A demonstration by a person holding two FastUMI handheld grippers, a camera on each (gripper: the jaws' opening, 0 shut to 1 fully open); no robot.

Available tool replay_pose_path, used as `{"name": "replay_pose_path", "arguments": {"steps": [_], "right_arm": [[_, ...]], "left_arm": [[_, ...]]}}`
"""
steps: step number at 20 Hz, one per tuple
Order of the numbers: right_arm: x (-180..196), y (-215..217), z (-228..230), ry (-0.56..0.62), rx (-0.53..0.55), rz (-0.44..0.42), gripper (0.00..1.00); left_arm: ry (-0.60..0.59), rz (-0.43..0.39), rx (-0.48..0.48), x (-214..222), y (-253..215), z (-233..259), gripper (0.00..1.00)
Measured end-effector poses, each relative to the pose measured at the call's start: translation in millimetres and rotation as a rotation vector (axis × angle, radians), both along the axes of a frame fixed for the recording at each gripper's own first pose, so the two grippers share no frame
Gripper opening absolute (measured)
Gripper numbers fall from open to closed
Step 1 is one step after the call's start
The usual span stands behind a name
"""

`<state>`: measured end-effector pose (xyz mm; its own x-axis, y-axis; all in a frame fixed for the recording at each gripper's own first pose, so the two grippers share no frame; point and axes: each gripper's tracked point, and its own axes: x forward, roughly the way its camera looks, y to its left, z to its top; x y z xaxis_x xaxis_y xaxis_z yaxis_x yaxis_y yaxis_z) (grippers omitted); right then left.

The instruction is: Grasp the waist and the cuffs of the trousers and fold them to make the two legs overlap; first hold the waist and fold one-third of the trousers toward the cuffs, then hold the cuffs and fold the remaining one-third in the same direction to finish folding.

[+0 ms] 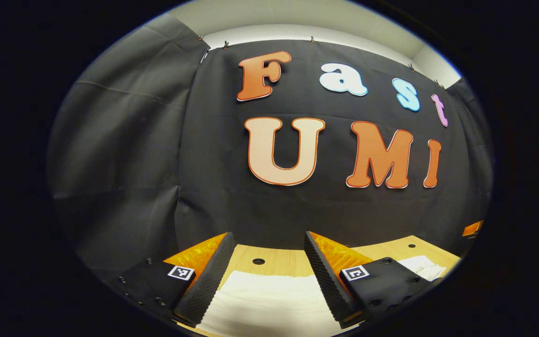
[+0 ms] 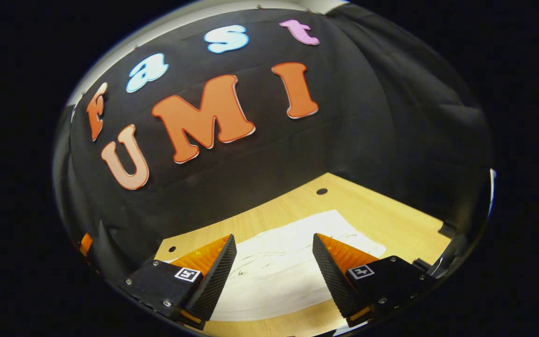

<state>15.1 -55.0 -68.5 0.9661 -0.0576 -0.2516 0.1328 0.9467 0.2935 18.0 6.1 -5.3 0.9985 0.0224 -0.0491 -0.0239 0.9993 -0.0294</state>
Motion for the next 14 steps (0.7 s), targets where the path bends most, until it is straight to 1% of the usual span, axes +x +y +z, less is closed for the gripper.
{"name": "replay_pose_path", "arguments": {"steps": [3, 7, 10, 12, 14], "right_arm": [[8.7, -31.7, -31.9, 0.104, 0.097, -0.044, 0.98], [16.9, -67.5, -76.7, 0.234, 0.282, -0.087, 0.99], [19.8, -92.2, -113.4, 0.335, 0.413, -0.137, 0.99], [17.5, -107.9, -139.9, 0.402, 0.474, -0.166, 0.99], [13.4, -122.2, -167.9, 0.477, 0.503, -0.192, 0.99]], "left_arm": [[0.001, 0.023, -0.001, 6.5, -10.7, 3.4, 0.99], [0.005, 0.047, 0.011, 11.4, -31.7, 6.1, 0.99], [0.013, 0.061, 0.018, 11.6, -47.3, 3.3, 0.99], [0.021, 0.075, 0.022, 11.5, -54.9, 2.1, 0.99], [0.030, 0.088, 0.024, 10.1, -62.7, -1.3, 0.99]]}}
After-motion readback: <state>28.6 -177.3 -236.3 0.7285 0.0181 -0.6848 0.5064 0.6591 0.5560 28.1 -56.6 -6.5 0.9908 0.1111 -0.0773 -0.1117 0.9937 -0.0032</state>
